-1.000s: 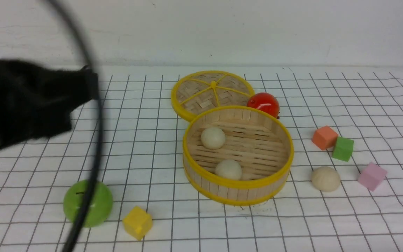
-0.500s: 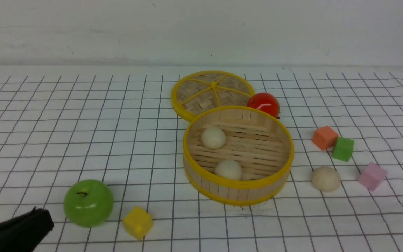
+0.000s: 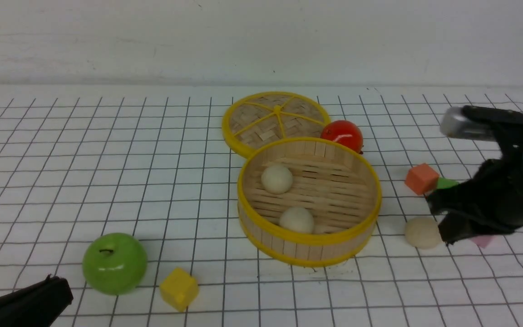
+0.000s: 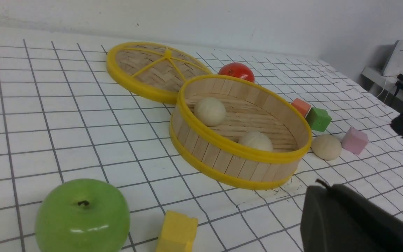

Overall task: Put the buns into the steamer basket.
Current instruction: Use the right arm to grab a steamed stuffed bun

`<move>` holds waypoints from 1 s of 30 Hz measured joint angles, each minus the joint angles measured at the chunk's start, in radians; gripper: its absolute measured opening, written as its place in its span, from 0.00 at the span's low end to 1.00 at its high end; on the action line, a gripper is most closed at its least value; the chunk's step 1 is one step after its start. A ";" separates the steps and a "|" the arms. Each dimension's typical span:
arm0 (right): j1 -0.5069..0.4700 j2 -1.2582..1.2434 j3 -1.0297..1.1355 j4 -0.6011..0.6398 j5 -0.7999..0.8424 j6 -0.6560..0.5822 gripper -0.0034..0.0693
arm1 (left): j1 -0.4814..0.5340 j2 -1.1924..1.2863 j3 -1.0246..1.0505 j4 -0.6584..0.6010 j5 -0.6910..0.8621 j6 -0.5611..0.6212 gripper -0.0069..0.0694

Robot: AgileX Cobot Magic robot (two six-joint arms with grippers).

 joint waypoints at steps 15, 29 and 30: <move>-0.034 0.359 -0.208 -0.170 -0.047 0.124 0.30 | 0.000 0.000 0.000 0.003 0.004 0.000 0.07; -0.054 0.418 -0.208 -0.159 -0.160 0.126 0.45 | 0.000 0.000 0.000 0.010 0.005 0.000 0.09; -0.054 0.425 -0.208 -0.159 -0.171 0.126 0.45 | 0.000 0.000 0.000 0.010 0.005 0.000 0.09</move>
